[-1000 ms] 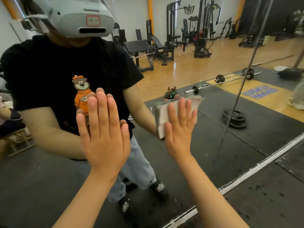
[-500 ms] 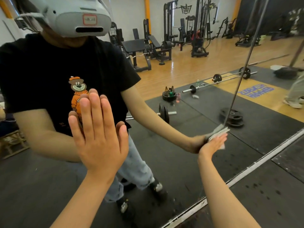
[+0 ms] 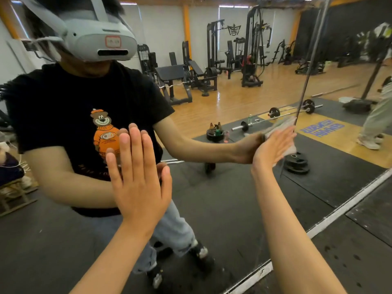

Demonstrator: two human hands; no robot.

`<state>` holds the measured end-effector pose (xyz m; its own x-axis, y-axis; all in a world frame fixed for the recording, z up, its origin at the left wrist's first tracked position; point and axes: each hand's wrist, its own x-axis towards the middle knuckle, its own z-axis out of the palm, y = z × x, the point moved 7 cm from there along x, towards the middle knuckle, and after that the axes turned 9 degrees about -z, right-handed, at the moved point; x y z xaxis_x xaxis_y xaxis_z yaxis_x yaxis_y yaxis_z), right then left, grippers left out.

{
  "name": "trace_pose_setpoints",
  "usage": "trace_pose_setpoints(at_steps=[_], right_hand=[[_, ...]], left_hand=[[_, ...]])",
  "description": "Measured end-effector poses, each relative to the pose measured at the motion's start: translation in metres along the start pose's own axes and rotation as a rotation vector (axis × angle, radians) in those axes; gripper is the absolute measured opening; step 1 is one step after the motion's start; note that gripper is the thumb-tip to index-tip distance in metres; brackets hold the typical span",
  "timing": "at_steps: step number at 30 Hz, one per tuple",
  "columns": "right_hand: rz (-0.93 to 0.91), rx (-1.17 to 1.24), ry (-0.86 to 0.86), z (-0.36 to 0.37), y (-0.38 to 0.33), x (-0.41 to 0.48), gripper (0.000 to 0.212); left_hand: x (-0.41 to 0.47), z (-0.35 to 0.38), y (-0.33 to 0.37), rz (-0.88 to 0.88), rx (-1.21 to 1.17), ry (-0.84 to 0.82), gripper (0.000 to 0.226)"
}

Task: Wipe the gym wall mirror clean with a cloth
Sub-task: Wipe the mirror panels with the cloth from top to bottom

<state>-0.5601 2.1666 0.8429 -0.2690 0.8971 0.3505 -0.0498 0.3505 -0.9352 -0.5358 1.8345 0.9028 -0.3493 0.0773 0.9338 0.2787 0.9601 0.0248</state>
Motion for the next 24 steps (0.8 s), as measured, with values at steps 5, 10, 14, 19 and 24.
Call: trace_pose_setpoints(at_steps=[5, 10, 14, 19, 24], right_hand=[[-0.387, -0.021, -0.013, -0.004, -0.062, 0.034, 0.057], [-0.361, -0.038, -0.028, -0.017, -0.048, 0.062, 0.059], [-0.389, -0.017, -0.034, -0.005, -0.073, 0.010, 0.059], [-1.073, -0.147, -0.228, 0.047, -0.106, -0.205, 0.054], [-1.445, -0.161, -0.343, 0.054, -0.105, -0.237, 0.054]], left_hand=[[0.002, -0.021, -0.008, 0.132, -0.059, -0.002, 0.071], [0.032, -0.029, -0.032, 0.192, 0.036, 0.023, 0.070], [0.033, -0.023, -0.029, 0.197, 0.094, 0.024, 0.068], [0.033, -0.025, -0.028, 0.210, 0.095, 0.054, 0.062], [0.035, -0.036, -0.033, 0.242, 0.033, -0.009, 0.061]])
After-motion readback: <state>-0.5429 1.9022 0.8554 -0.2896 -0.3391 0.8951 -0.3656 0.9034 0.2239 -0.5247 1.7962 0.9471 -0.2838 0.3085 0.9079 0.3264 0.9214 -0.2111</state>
